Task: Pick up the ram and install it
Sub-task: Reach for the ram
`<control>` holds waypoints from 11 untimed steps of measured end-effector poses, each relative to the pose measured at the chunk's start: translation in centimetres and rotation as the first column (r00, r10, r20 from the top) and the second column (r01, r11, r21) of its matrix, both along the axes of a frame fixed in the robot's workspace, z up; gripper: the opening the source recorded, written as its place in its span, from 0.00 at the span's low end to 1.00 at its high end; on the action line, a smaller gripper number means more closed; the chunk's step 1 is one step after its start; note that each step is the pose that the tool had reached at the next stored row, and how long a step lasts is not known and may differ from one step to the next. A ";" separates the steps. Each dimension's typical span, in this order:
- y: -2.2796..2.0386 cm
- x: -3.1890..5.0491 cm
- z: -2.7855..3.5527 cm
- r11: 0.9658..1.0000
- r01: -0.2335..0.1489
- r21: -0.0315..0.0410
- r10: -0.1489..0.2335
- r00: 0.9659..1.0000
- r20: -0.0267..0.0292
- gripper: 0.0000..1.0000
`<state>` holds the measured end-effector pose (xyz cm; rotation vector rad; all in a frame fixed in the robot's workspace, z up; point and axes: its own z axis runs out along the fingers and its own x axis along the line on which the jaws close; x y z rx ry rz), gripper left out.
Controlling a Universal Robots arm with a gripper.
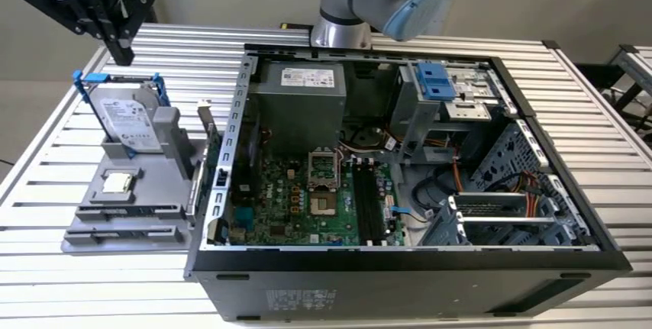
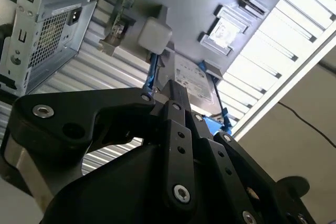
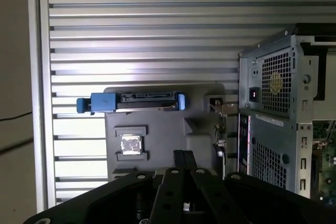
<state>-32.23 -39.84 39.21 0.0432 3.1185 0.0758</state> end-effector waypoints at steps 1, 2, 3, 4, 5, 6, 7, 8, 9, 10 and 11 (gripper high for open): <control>0.00 -0.21 0.00 1.000 0.000 0.000 0.000 1.000 0.000 0.00; 0.00 -0.41 0.00 1.000 0.000 0.000 0.000 1.000 0.000 0.00; 0.00 -0.60 0.00 1.000 0.000 0.000 0.000 1.000 0.000 0.00; 0.00 -0.78 0.00 1.000 0.000 0.000 0.000 1.000 0.000 0.00; 0.00 -0.98 0.00 1.000 0.000 0.000 0.000 1.000 0.000 0.00; 0.00 -1.16 0.00 1.000 0.000 0.000 0.000 1.000 0.000 0.00; 0.00 -1.34 0.00 1.000 -0.001 0.000 0.001 1.000 0.000 0.00; 0.00 -1.50 0.00 1.000 -0.001 0.000 0.001 1.000 0.000 0.00; 0.00 -1.67 0.00 1.000 -0.001 0.000 0.001 1.000 0.000 0.00; 0.00 -1.83 0.00 1.000 -0.001 0.000 0.001 1.000 0.000 0.00; 0.00 -1.98 -0.01 1.000 -0.001 0.000 0.001 1.000 0.000 0.00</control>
